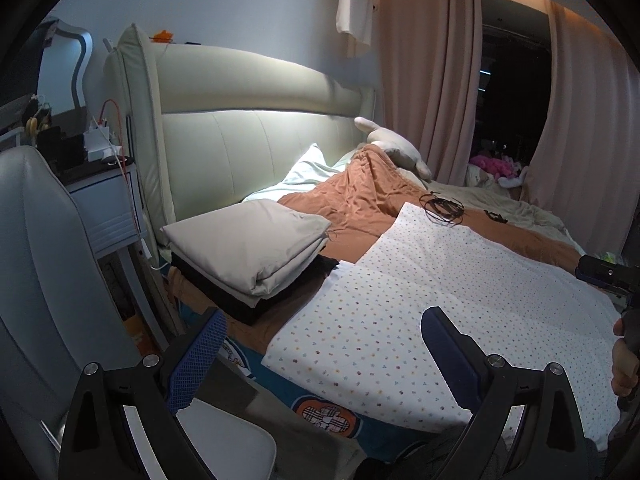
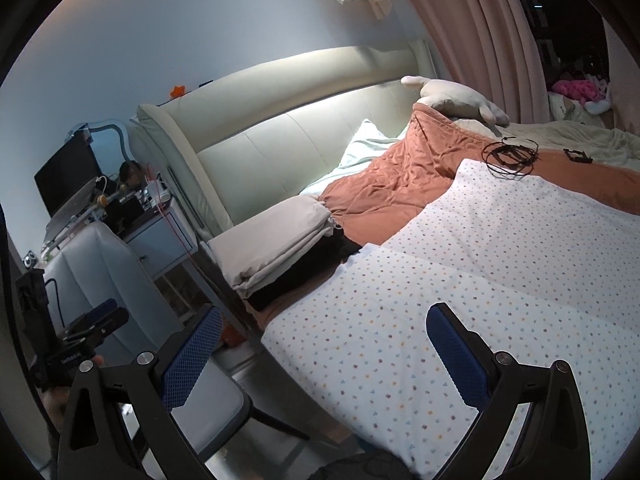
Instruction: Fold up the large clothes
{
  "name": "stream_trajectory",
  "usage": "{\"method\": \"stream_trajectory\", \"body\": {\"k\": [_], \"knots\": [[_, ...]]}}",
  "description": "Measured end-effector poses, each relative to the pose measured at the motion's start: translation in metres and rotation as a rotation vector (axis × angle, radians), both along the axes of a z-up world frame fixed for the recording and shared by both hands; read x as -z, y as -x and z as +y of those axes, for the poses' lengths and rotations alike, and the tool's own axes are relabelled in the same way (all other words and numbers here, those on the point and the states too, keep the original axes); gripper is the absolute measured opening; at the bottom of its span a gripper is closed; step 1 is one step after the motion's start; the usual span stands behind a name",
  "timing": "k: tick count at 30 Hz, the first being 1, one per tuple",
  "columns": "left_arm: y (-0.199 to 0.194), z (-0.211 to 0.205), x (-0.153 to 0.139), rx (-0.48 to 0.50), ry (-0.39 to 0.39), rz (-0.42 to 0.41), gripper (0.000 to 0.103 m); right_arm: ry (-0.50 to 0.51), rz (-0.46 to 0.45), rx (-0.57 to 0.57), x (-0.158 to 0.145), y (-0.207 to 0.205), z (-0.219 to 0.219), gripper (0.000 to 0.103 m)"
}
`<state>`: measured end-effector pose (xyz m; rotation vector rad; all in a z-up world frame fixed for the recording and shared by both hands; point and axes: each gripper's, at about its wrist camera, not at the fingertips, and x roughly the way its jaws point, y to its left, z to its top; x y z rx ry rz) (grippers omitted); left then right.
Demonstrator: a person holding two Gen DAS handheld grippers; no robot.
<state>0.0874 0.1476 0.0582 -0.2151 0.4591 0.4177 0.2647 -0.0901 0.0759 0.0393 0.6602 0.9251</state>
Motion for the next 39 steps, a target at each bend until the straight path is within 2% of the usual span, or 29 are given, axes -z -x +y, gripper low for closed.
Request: {"method": "stream_trajectory", "body": {"k": [11,20,27,30,39], "knots": [[0.05,-0.067,0.017,0.085,-0.045,-0.012,0.098,0.007,-0.096,0.114,0.01,0.076,-0.058,0.102],[0.08,-0.107,0.027,0.138,-0.049,-0.038,0.098,0.026,-0.128,0.214,0.027,0.119,-0.104,0.102],[0.098,-0.117,0.029,0.144,-0.025,-0.092,0.099,0.014,-0.147,0.264,0.037,0.148,-0.129,0.102],[0.102,-0.118,0.03,0.143,-0.023,-0.101,0.102,0.012,-0.159,0.271,0.04,0.156,-0.138,0.102],[0.111,-0.122,0.03,0.143,-0.04,-0.117,0.102,-0.002,-0.157,0.285,0.04,0.164,-0.148,0.102]]}}
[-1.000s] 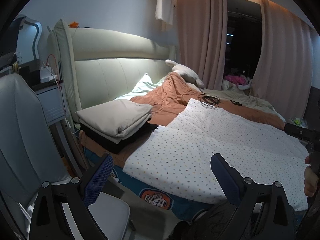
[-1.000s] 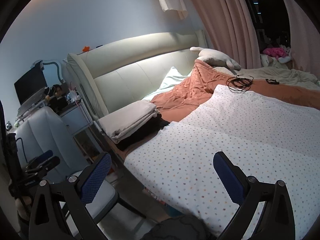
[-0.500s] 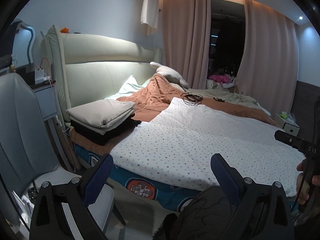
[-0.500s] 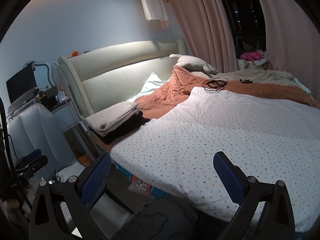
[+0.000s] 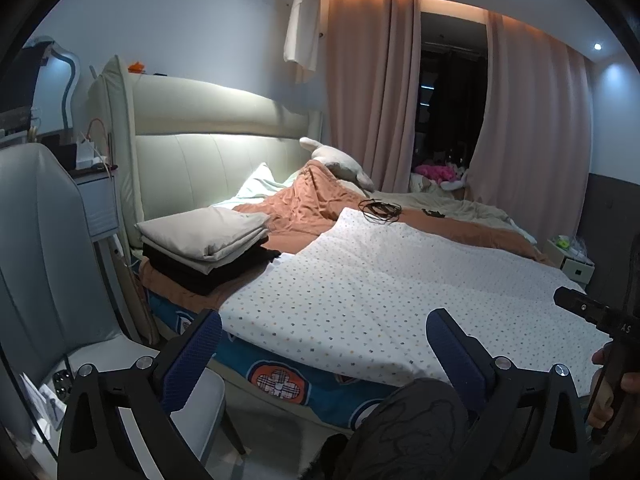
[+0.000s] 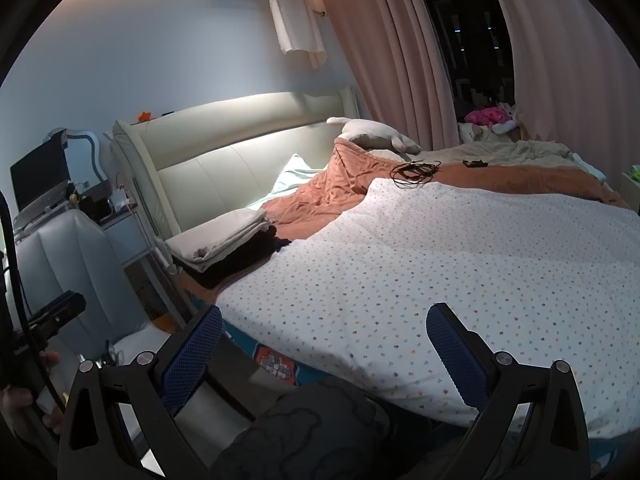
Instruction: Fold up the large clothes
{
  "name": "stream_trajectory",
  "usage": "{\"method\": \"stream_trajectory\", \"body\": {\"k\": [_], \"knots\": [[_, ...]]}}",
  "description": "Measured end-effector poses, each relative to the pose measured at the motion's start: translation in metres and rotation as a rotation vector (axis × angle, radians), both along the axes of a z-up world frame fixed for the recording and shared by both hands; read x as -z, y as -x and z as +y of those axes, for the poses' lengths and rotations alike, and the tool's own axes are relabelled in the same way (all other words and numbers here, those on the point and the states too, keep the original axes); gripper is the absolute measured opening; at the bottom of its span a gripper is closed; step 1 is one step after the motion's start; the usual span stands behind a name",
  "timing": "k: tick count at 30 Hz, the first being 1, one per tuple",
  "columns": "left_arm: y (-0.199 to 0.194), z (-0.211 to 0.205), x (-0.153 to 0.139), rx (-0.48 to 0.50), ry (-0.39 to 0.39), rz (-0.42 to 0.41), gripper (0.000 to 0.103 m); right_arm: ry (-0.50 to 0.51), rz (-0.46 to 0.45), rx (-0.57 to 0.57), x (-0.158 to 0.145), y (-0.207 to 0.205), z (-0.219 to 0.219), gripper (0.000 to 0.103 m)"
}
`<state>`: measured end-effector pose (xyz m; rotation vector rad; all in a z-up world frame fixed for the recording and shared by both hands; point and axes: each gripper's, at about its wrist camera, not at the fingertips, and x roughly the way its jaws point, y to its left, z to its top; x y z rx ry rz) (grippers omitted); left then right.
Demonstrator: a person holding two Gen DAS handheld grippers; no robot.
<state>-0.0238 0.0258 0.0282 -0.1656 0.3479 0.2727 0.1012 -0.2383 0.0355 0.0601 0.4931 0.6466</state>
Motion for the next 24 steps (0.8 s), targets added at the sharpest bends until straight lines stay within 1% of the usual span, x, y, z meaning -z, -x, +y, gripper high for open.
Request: {"method": "stream_trajectory", "body": {"k": [8,24], "knots": [[0.008,0.0,0.0,-0.008,-0.004,-0.015,0.102,0.004,-0.007,-0.012,-0.004,0.002,0.001,0.102],[0.012,-0.006,-0.005,-0.003,-0.024,-0.018,0.102,0.005,-0.01,-0.027,-0.007,0.005,0.004,0.102]]}}
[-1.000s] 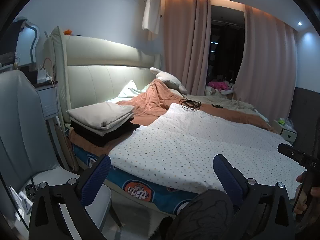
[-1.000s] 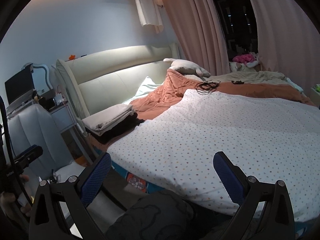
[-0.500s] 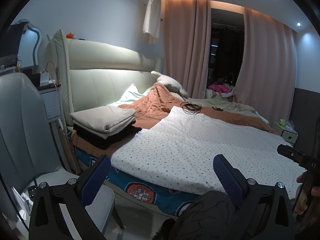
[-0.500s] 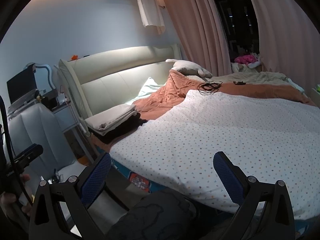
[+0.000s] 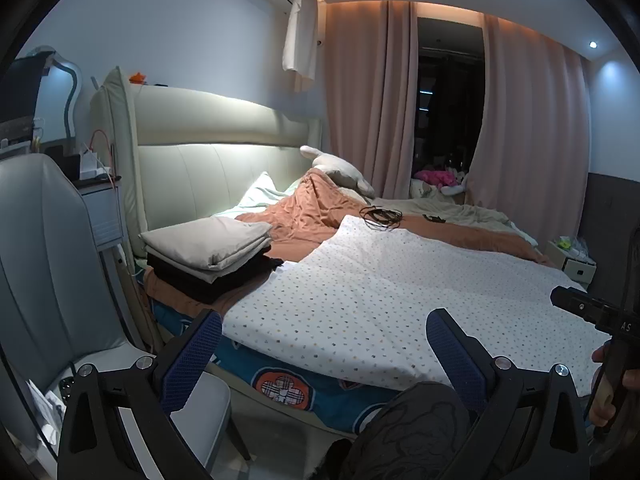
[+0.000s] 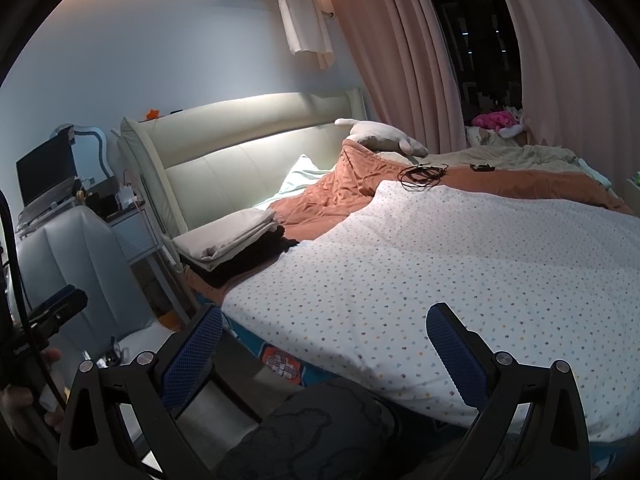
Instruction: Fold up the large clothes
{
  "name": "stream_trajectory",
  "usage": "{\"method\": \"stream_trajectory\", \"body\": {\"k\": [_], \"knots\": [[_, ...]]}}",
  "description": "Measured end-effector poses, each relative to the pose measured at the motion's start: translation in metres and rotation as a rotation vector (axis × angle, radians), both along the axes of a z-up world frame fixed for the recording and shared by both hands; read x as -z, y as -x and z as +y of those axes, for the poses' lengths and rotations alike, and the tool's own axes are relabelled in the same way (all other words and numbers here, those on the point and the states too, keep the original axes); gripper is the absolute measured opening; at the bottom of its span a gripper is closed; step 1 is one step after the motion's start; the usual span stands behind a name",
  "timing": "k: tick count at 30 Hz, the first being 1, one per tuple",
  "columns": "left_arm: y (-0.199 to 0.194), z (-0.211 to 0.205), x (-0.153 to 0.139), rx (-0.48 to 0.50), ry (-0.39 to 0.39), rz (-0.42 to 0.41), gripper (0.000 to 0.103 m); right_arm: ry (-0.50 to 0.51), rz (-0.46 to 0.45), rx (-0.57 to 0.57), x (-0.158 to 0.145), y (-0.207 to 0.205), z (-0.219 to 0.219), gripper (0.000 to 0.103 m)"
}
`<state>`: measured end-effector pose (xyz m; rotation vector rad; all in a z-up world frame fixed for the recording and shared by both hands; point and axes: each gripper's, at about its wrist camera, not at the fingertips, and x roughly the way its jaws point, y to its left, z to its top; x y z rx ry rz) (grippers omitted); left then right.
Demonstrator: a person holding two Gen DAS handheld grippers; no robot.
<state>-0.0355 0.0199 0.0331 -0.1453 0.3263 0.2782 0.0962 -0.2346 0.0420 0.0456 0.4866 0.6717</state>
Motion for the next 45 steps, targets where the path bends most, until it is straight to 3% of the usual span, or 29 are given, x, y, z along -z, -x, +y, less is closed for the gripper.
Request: {"method": "stream_trajectory", "body": {"k": [45], "knots": [[0.026,-0.005,-0.002,0.031,-0.012,-0.031,0.102,-0.004,0.0,-0.01,-0.002,0.015,-0.001,0.102]]}}
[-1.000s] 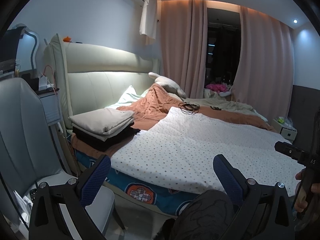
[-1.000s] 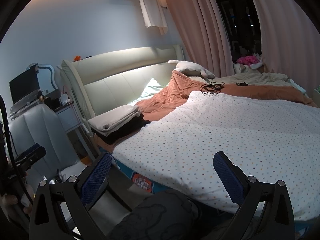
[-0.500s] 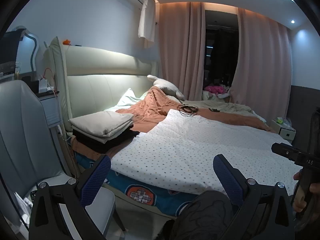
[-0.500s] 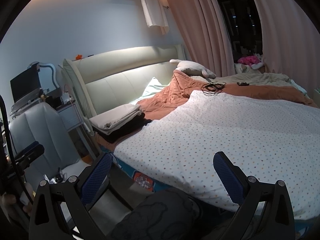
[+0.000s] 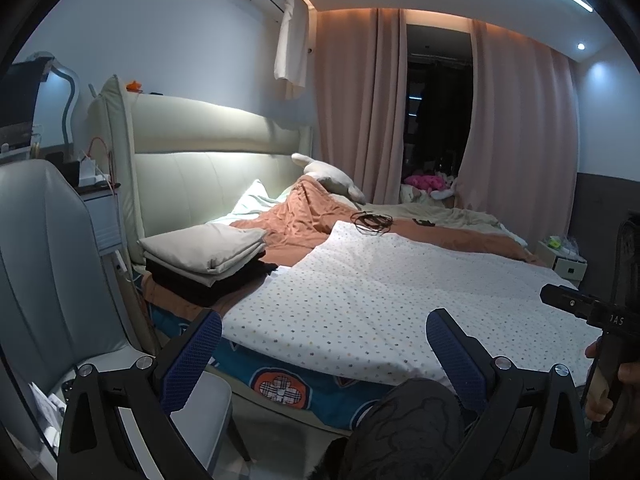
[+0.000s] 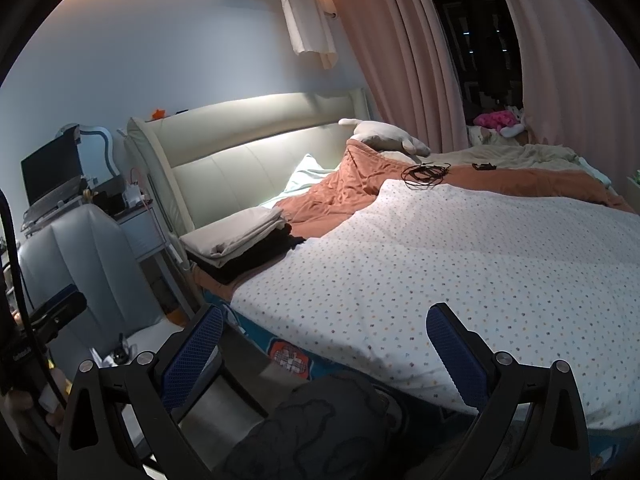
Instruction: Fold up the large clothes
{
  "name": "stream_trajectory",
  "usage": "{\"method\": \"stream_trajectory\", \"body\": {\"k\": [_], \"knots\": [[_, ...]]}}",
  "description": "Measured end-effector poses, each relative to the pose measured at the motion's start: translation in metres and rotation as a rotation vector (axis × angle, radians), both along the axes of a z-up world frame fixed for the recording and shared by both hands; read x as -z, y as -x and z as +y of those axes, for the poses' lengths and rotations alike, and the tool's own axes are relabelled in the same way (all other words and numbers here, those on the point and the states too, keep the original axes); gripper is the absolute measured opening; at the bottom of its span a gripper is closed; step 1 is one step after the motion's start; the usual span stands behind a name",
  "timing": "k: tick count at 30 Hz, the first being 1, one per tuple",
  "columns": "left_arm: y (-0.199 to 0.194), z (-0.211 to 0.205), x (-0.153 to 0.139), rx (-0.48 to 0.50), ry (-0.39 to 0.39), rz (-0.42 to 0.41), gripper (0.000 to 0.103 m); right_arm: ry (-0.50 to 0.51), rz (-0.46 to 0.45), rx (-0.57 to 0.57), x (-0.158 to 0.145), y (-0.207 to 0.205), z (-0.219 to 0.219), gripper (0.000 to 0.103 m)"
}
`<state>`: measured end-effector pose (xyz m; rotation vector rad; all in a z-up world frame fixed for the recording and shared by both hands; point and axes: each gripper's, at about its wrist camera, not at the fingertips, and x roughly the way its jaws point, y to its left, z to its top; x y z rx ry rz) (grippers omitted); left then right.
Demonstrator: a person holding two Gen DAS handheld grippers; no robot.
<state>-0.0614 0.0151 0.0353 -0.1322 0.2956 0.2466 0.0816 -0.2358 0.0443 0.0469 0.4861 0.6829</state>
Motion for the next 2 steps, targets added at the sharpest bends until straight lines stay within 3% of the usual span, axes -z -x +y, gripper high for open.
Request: {"method": "stream_trajectory", "body": {"k": [2], "knots": [[0.0034,0.0011,0.0,0.0,0.006,-0.006,0.102,0.0,-0.001,0.004,-0.0005,0.0051,-0.0003,0.102]]}}
